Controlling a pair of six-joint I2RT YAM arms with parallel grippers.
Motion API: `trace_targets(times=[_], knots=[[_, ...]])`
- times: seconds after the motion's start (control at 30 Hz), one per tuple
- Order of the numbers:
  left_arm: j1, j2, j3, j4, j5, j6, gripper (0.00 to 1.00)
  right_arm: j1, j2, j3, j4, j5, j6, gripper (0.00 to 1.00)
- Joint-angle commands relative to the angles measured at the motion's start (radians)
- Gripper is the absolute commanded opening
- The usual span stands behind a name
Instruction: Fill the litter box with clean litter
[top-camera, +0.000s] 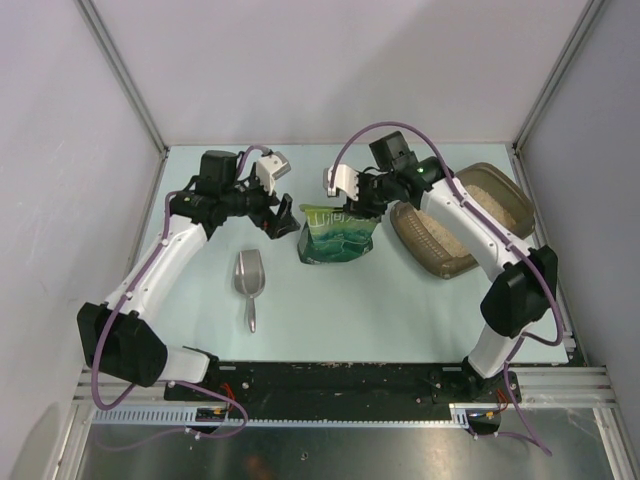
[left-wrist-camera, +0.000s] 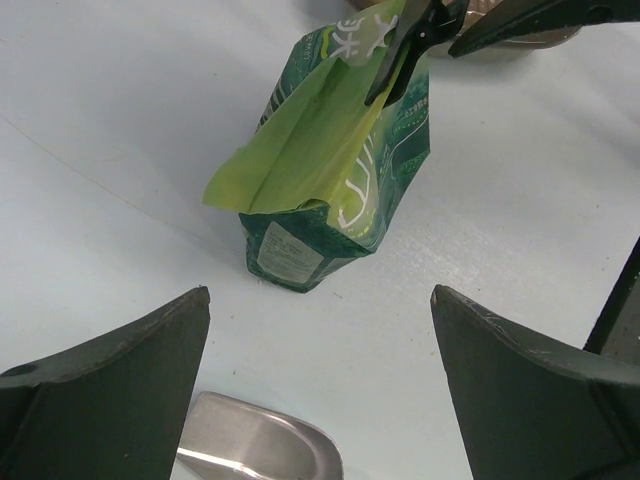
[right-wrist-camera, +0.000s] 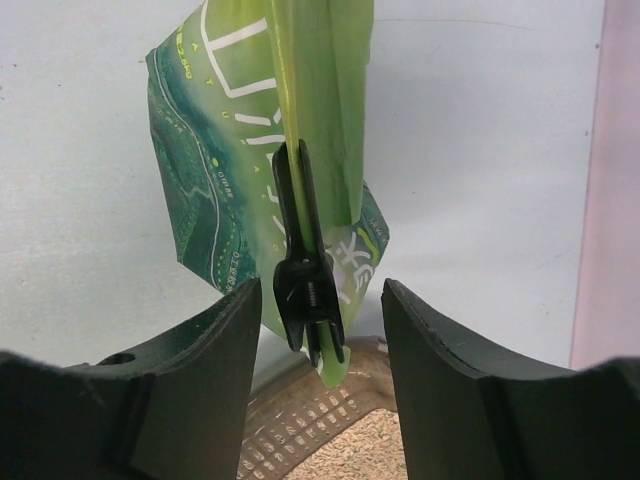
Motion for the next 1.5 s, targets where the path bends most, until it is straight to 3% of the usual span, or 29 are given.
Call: trace_targets(times=[0.0,1.2,1.47], knots=[[0.001,0.001,0.001,0.034,0.039,-0.031,0.95,0.009,-0.056,0.009,0.027,0.017,-0.009,0.56],[0.001,0.025,0.004,0.042,0.059,-0.039,0.95,0.02,-0.013,0.0,0.021,0.022,-0.01,0.48],[0.001,0.024,0.001,0.043,0.062,-0.042,0.95,0.021,-0.001,0.011,0.005,0.014,-0.016,0.3]])
